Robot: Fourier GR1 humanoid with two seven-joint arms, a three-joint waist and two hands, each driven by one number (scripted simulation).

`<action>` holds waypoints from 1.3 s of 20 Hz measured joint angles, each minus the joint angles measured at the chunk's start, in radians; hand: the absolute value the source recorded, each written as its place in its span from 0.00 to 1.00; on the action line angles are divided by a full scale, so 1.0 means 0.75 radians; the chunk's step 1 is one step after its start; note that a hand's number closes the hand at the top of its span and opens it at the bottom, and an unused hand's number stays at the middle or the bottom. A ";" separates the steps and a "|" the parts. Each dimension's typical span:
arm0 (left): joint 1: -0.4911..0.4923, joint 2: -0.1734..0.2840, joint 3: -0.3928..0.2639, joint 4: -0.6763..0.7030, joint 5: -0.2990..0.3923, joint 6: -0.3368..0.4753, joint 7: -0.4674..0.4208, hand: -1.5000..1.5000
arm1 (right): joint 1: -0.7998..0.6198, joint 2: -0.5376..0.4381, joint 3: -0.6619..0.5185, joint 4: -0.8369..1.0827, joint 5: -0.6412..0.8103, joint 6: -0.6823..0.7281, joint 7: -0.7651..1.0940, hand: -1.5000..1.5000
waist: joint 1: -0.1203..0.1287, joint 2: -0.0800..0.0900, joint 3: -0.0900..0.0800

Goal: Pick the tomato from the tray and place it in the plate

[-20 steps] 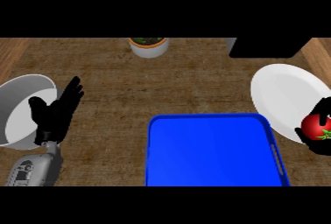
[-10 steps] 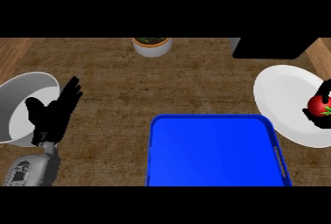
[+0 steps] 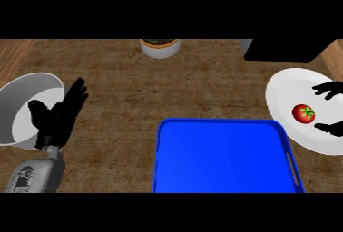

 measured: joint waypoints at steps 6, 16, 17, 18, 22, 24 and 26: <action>0.016 -0.003 0.004 0.021 -0.006 -0.002 -0.018 0.50 | -0.089 0.000 -0.086 0.114 -0.090 0.036 -0.252 0.00 | -0.012 -0.003 0.000; 0.020 0.006 0.030 0.048 -0.013 0.011 -0.041 0.50 | -0.150 -0.079 -0.197 0.167 -0.372 0.380 -0.117 0.00 | -0.044 -0.014 -0.003; 0.018 0.001 0.025 0.050 -0.014 0.011 -0.041 0.50 | -0.158 -0.087 -0.195 0.181 -0.387 0.424 -0.082 0.00 | -0.042 -0.013 -0.003; 0.017 -0.003 0.022 0.046 -0.012 0.009 -0.036 0.50 | -0.156 -0.103 -0.195 0.194 -0.405 0.467 -0.053 0.00 | -0.041 -0.012 -0.002; 0.021 0.005 0.023 0.037 -0.008 -0.003 -0.037 0.50 | -0.154 -0.142 -0.190 0.228 -0.460 0.585 0.037 0.00 | -0.030 -0.008 -0.001; 0.008 0.006 0.027 0.048 -0.005 -0.006 -0.041 0.50 | -0.141 -0.152 -0.190 0.234 -0.481 0.600 0.041 0.00 | -0.028 -0.004 0.001; 0.012 -0.001 0.022 0.041 -0.012 0.001 -0.041 0.50 | -0.122 -0.167 -0.186 0.228 -0.500 0.613 0.040 0.00 | -0.026 -0.003 0.002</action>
